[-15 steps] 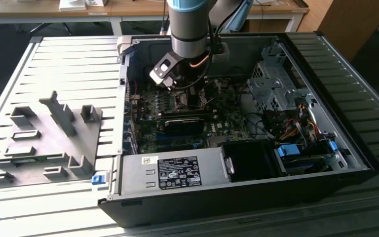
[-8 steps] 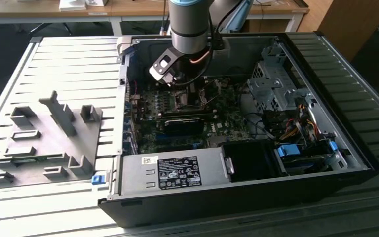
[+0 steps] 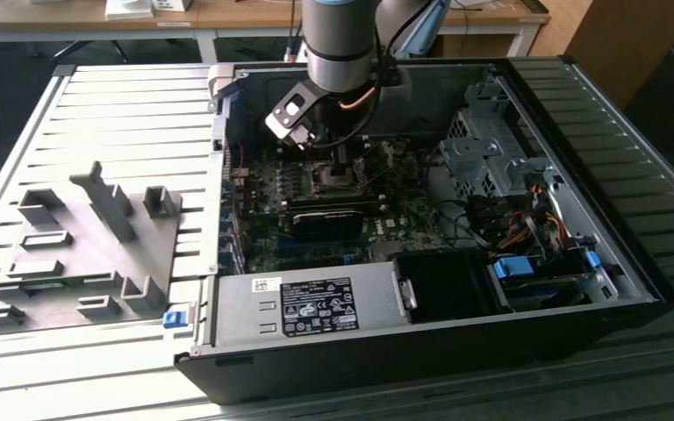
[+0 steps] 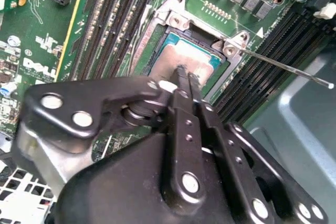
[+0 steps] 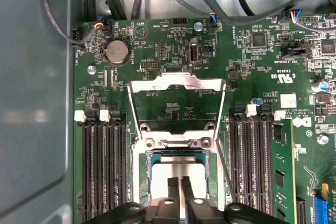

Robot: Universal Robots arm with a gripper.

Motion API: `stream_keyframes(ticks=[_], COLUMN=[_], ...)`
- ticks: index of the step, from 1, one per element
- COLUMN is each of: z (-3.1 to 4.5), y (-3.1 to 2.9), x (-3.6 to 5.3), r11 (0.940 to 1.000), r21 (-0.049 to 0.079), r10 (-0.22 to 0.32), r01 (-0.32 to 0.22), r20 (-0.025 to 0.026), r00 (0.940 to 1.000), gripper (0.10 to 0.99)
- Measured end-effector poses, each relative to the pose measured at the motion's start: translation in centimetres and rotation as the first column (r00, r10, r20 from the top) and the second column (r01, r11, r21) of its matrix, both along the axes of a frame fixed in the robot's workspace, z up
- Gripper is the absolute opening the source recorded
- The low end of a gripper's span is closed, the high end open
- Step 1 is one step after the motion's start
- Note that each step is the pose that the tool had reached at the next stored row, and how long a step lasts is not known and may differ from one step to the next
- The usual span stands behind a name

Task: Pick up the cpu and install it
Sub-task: 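Place the cpu into insertion slot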

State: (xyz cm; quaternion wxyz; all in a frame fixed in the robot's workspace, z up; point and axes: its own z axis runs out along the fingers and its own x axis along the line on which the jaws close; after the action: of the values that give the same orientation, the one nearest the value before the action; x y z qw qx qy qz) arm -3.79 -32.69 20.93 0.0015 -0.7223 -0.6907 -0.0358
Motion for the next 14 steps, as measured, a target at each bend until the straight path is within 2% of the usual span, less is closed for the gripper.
stream_keyframes(ticks=[1,4,14], z=[0.05,0.21,0.91], y=[0.0,0.0,0.0], x=[0.01,0.01,0.01], r11=[1.0,1.0,1.0], r21=[0.0,0.0,0.0], r10=[0.0,0.0,0.0], r01=[0.0,0.0,0.0], r20=[-0.0019,-0.005,-0.0087], r00=[1.0,1.0,1.0], gripper=[0.122,0.106,0.106])
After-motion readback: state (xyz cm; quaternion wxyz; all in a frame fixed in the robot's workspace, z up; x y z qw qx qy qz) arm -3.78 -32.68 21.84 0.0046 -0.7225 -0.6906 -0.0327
